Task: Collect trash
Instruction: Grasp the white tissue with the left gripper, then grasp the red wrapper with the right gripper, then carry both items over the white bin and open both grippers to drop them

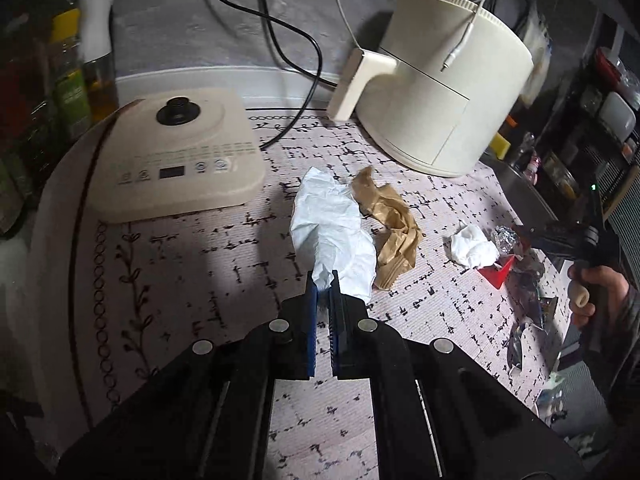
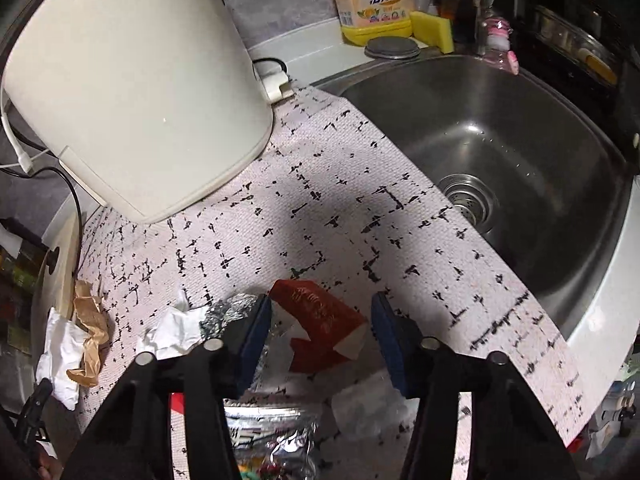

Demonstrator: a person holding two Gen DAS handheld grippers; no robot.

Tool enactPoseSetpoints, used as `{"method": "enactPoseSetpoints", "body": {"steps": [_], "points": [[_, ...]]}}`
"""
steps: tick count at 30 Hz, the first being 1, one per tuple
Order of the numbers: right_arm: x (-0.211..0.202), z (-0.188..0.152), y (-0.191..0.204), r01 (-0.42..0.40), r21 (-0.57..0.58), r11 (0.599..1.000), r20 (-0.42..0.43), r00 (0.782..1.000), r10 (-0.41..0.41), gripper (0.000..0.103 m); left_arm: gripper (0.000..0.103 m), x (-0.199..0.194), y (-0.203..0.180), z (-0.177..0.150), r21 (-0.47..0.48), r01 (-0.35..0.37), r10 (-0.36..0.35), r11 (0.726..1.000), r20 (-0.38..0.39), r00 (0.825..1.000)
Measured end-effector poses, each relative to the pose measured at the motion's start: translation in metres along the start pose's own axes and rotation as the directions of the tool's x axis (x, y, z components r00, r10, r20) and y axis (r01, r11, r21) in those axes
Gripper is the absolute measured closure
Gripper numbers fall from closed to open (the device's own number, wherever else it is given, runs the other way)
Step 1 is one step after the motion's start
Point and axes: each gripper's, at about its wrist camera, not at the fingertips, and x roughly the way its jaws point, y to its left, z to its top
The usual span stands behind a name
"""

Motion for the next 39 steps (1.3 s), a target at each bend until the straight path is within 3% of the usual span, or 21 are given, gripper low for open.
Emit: {"method": "enactPoseSetpoints", "body": {"steps": [1, 3, 17, 24, 29, 39], "points": [[0.004, 0.000, 0.000, -0.006, -0.006, 1.000, -0.013, 1.000, 0.006, 0.083, 0.097, -0.003, 0.000, -0.001, -0.003, -0.003, 0.003, 1.000, 0.004, 1.000], [0.001, -0.001, 0.000, -0.035, -0.012, 0.999, -0.010, 0.999, 0.035, 0.091, 0.097, -0.007, -0.001, -0.001, -0.005, -0.007, 0.007, 1.000, 0.014, 1.000], [-0.094, -0.030, -0.014, -0.105, -0.055, 0.993, 0.125, 0.986, 0.111, 0.093, 0.097, -0.031, -0.064, 0.003, 0.063, 0.053, -0.058, 0.997, 0.088, 0.994], [-0.154, -0.073, -0.068, -0.115, 0.006, 0.993, 0.160, 0.981, 0.112, 0.093, 0.097, -0.040, -0.130, -0.019, 0.117, 0.138, -0.147, 0.983, 0.074, 0.986], [-0.189, -0.113, -0.124, -0.070, 0.071, 0.995, 0.166, 0.984, 0.058, 0.092, 0.097, -0.047, -0.176, -0.041, 0.155, 0.210, -0.220, 0.965, 0.051, 0.974], [-0.229, -0.211, -0.232, -0.017, 0.224, 0.974, 0.120, 0.993, -0.011, 0.092, 0.097, -0.044, -0.271, -0.102, 0.258, 0.330, -0.314, 0.908, -0.101, 0.944]]}}
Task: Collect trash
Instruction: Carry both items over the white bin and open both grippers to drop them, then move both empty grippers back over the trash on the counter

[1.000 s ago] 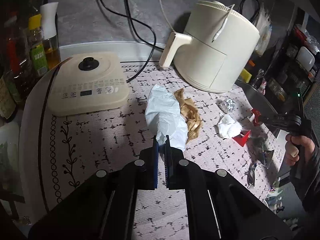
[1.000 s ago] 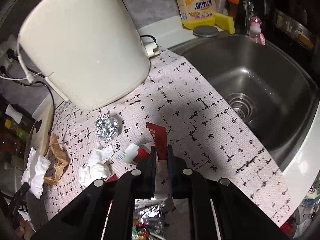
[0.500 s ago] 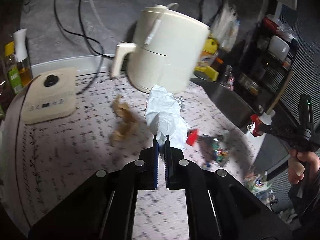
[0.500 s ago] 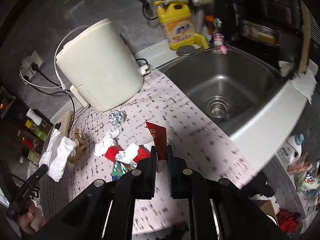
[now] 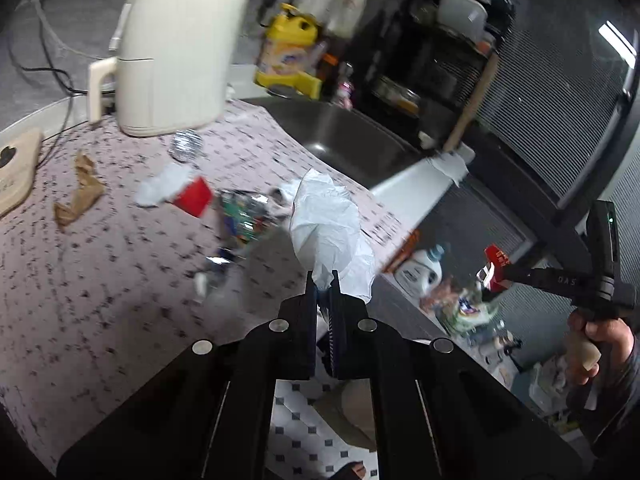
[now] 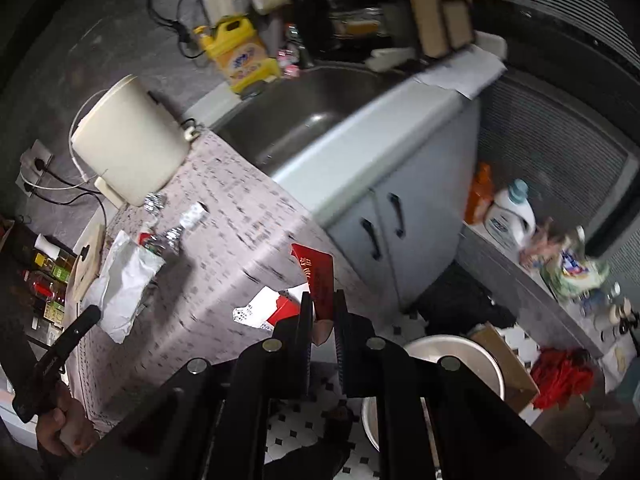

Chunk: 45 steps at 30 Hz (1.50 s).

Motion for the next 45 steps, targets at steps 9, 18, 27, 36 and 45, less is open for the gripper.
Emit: {"method": "enactPoseSetpoints", "body": {"steps": [9, 18, 27, 36, 45], "points": [[-0.024, -0.060, -0.100, 0.053, 0.163, 0.985, -0.039, 0.998, -0.047, 0.063, 0.097, 0.029, -0.084, -0.029, 0.110, 0.070, -0.057, 0.991, -0.112, 0.992], [-0.053, -0.111, -0.184, 0.131, 0.273, 0.953, -0.053, 0.991, -0.121, 0.038, 0.097, 0.066, -0.152, -0.075, 0.169, 0.110, -0.070, 0.979, -0.226, 0.972], [-0.084, -0.141, -0.237, 0.174, 0.324, 0.930, -0.053, 0.985, -0.166, 0.037, 0.097, 0.109, -0.190, -0.127, 0.160, 0.132, -0.071, 0.978, -0.341, 0.937], [-0.103, -0.164, -0.266, 0.216, 0.345, 0.913, -0.069, 0.976, -0.205, 0.037, 0.033, 0.144, -0.208, -0.163, 0.182, 0.113, -0.027, 0.977, -0.418, 0.908], [-0.096, -0.153, -0.255, 0.192, 0.344, 0.919, -0.050, 0.981, -0.186, 0.036, 0.028, 0.132, -0.181, -0.143, 0.167, 0.052, 0.017, 0.985, -0.387, 0.922]]}}
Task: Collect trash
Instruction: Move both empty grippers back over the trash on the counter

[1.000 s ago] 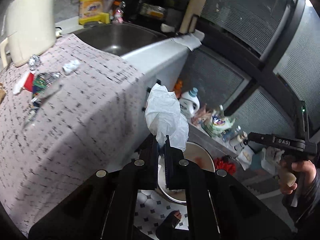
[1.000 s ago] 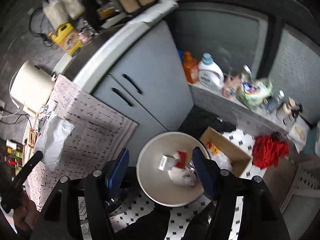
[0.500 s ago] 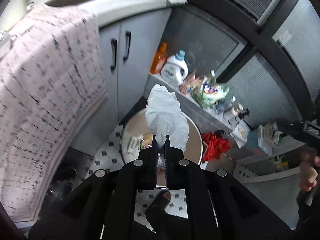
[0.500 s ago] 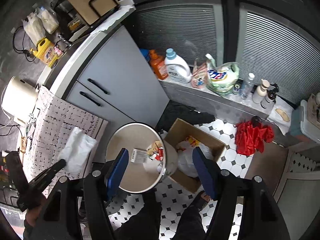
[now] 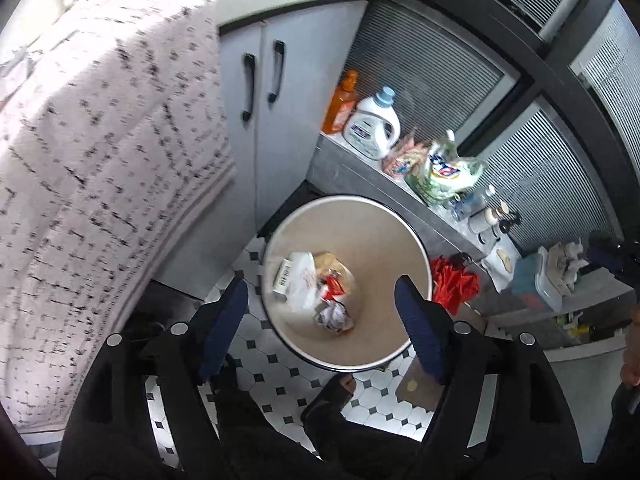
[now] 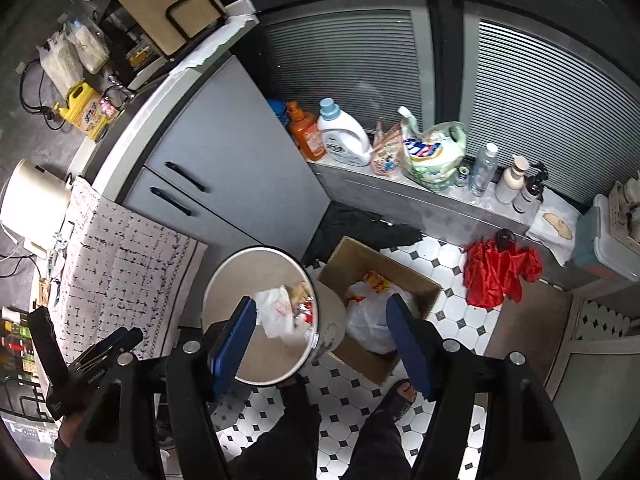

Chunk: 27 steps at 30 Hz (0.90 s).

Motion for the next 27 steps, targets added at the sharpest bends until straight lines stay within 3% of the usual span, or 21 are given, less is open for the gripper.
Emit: {"method": "enactPoseSetpoints", "body": {"steps": [10, 14, 18, 27], "points": [[0.012, 0.015, 0.081, -0.080, -0.080, 0.994, 0.004, 0.997, 0.081, 0.027, 0.020, -0.057, 0.060, 0.019, -0.079, -0.060, 0.069, 0.995, 0.108, 0.992], [0.014, 0.022, 0.122, -0.117, -0.113, 0.987, 0.018, 0.993, 0.119, 0.016, 0.017, -0.084, 0.092, 0.027, -0.113, -0.079, 0.097, 0.990, 0.160, 0.982], [0.016, 0.026, 0.163, -0.147, -0.147, 0.978, 0.034, 0.988, 0.154, 0.008, 0.015, -0.114, 0.129, 0.034, -0.166, -0.109, 0.144, 0.980, 0.220, 0.965], [0.030, 0.029, 0.259, -0.197, -0.229, 0.953, 0.017, 0.978, 0.206, 0.008, 0.014, -0.160, 0.212, 0.038, -0.257, -0.160, 0.238, 0.953, 0.309, 0.921]]}}
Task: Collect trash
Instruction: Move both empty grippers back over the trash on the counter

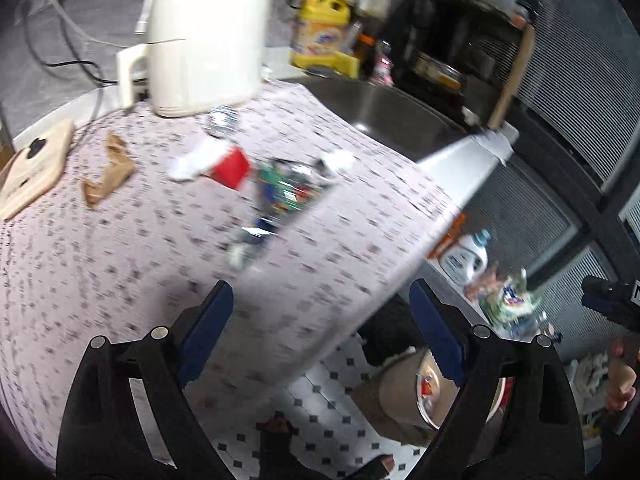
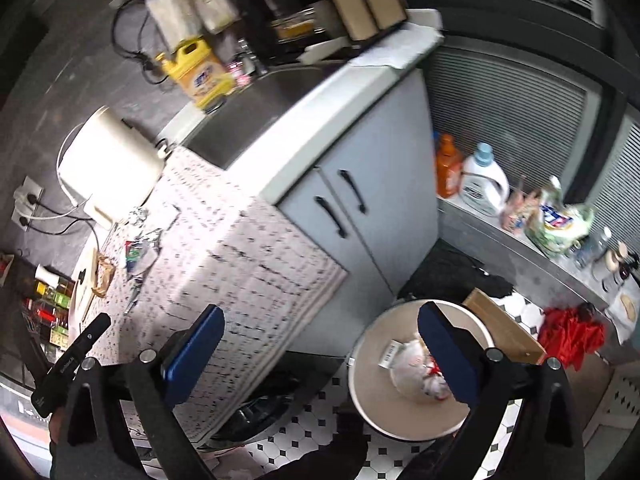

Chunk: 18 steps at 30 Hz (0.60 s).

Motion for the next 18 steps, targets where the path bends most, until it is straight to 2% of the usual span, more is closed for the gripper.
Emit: {"method": "enactPoseSetpoints", "body": {"steps": [11, 18], "points": [[0.038, 0.018, 0.096, -0.071, -0.090, 0.993, -0.011, 0.997, 0.070, 0.009, 0.014, -0.007, 0.083, 0.020, -0.081, -0.033, 0.037, 0.996, 0.047, 0.998], [0.082, 0.016, 0.156, -0.130, -0.111, 0.985, -0.066, 0.990, 0.124, 0.019, 0.015, -0.005, 0.138, 0.033, -0.105, -0.048, 0.055, 0.993, 0.068, 0.996]]}}
